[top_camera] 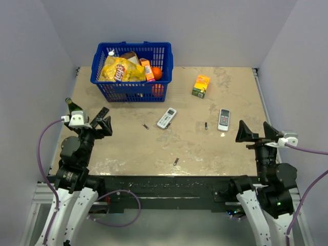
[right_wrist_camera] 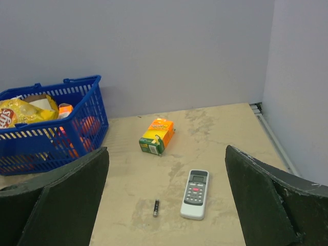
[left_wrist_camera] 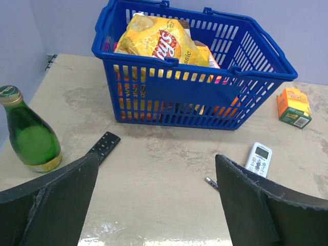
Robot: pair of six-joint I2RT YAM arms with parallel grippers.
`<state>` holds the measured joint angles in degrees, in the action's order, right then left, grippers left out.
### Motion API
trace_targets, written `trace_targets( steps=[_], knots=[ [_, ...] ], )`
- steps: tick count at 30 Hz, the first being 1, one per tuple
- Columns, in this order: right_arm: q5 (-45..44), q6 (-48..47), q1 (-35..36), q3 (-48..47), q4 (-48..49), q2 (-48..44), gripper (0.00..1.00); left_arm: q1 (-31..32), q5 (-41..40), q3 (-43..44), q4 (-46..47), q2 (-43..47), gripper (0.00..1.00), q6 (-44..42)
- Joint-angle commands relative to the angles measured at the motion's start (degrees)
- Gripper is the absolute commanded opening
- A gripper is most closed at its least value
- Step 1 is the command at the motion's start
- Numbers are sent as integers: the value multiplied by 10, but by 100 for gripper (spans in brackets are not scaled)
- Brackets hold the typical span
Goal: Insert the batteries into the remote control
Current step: Move the remote control to the center of the board.
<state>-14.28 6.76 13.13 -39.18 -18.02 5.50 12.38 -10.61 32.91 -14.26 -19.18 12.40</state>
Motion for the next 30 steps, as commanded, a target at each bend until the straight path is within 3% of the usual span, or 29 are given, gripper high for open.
trace_targets(
  steps=[1,19,25,30],
  knots=[
    [5,-10,4,-3,14,-10,98,-6,10,5,19,-7,100,-3],
    [20,-11,15,4,19,-43,98,-27,27,9,18,-75,100,2],
    [19,-10,33,7,23,-53,98,-27,66,13,25,-132,100,-5],
    [18,-9,50,8,24,-53,98,-28,41,41,10,-241,99,-11]
  ],
)
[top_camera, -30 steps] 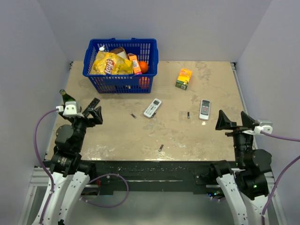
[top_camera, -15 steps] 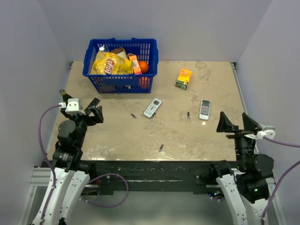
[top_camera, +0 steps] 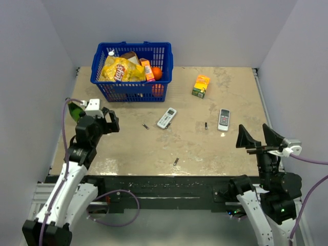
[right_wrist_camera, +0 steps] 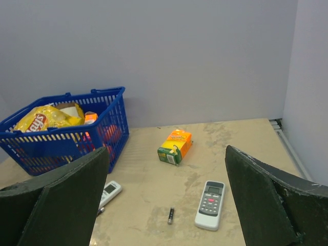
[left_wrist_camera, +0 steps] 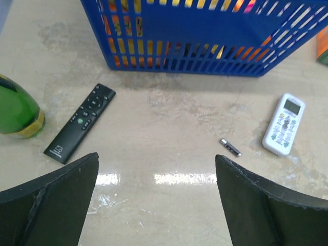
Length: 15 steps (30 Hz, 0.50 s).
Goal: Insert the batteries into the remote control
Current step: Move the remote control to the center of the board.
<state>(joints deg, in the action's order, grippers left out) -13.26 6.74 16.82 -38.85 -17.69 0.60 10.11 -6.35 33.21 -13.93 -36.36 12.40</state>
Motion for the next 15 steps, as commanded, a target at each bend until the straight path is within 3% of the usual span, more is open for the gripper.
trace_targets(
  steps=[1,5,15],
  knots=[
    [6,-9,16,4,21,-17,98,-5,-2,44,2,-89,99,-12],
    [9,-9,27,3,18,-17,98,-10,15,74,-6,-185,98,-15],
    [10,-9,48,4,17,-17,98,-98,32,96,45,-313,98,3]
  ],
)
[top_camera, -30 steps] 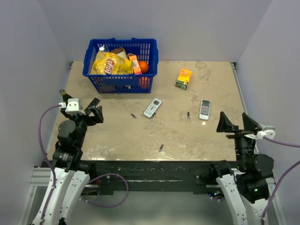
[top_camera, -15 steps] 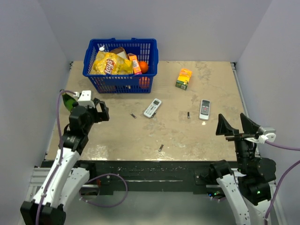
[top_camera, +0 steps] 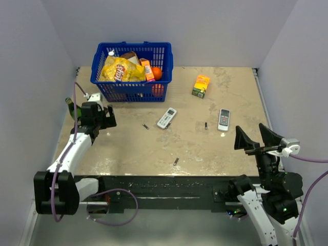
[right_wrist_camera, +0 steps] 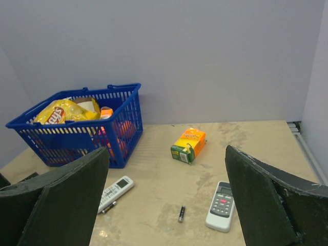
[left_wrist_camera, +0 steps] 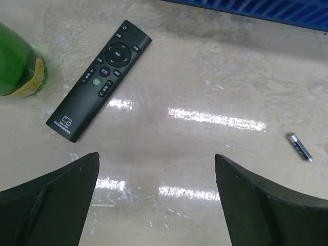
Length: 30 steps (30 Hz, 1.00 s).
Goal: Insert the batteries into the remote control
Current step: Move the remote control to the center of the board.
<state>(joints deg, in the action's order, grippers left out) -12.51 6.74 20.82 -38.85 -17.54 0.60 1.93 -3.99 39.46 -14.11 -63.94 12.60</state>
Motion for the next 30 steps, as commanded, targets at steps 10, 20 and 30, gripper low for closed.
trace_targets(
  steps=[10,20,30],
  knots=[
    [-6,-9,10,4,15,-17,98,-84,64,46,186,-145,100,-57],
    [-7,-8,25,1,8,-17,98,-150,115,53,204,-240,100,-85],
    [-7,-8,26,2,9,-17,98,-155,88,81,171,-304,100,-98]
  ],
)
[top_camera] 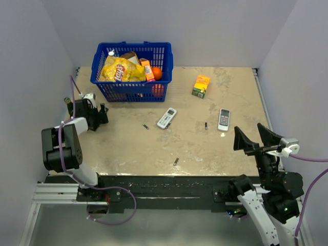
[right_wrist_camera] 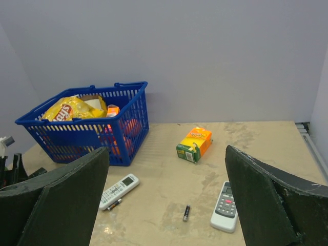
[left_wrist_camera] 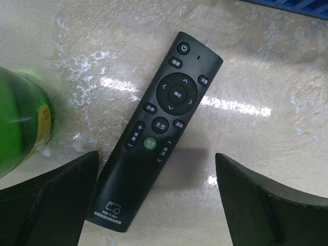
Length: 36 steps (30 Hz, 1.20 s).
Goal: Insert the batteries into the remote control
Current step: Move the remote control to the center of the board.
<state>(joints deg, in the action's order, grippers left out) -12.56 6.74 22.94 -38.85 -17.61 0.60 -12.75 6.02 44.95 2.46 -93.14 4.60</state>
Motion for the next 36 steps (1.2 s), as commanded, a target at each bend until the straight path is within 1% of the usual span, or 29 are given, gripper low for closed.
trace_targets(
  steps=[1,5,6,8,13,16,19,20,21,24,25,26,30,34,36],
  knots=[
    [-7,-7,5,2,10,-17,98,-8,-13,29,2,-15,100,-18],
    [-7,-8,5,3,12,-17,98,-5,2,39,-24,-34,97,-11],
    [-8,-9,5,3,11,-17,98,-5,15,41,-56,-34,95,-5],
    [-8,-8,4,3,11,-17,98,4,24,37,-73,-19,94,0],
    [-5,-8,4,2,10,-17,98,55,-54,26,-114,13,89,-4],
    [-5,-7,4,0,8,-17,98,80,-80,31,-141,7,80,1],
    [-4,-6,5,-1,6,-17,98,98,-80,39,-170,-11,65,10],
    [-4,-7,5,-1,5,-17,98,107,-80,39,-176,-15,56,17],
    [-3,-7,4,-1,5,-17,98,111,-79,39,-178,-15,54,22],
    [-2,-5,5,-3,3,-17,98,115,-74,36,-185,-13,53,43],
    [0,-6,5,-3,2,-17,98,115,-69,35,-185,-8,52,48],
    [0,-6,5,-3,1,-17,98,116,-60,32,-190,-3,50,59],
    [0,-6,5,-5,-3,-17,98,122,-5,-5,-199,40,50,85],
    [1,-5,4,-6,-4,-17,98,123,28,-36,-231,103,52,99],
    [2,-4,5,-7,-5,-17,98,143,6,-49,-246,124,55,117]
  ],
)
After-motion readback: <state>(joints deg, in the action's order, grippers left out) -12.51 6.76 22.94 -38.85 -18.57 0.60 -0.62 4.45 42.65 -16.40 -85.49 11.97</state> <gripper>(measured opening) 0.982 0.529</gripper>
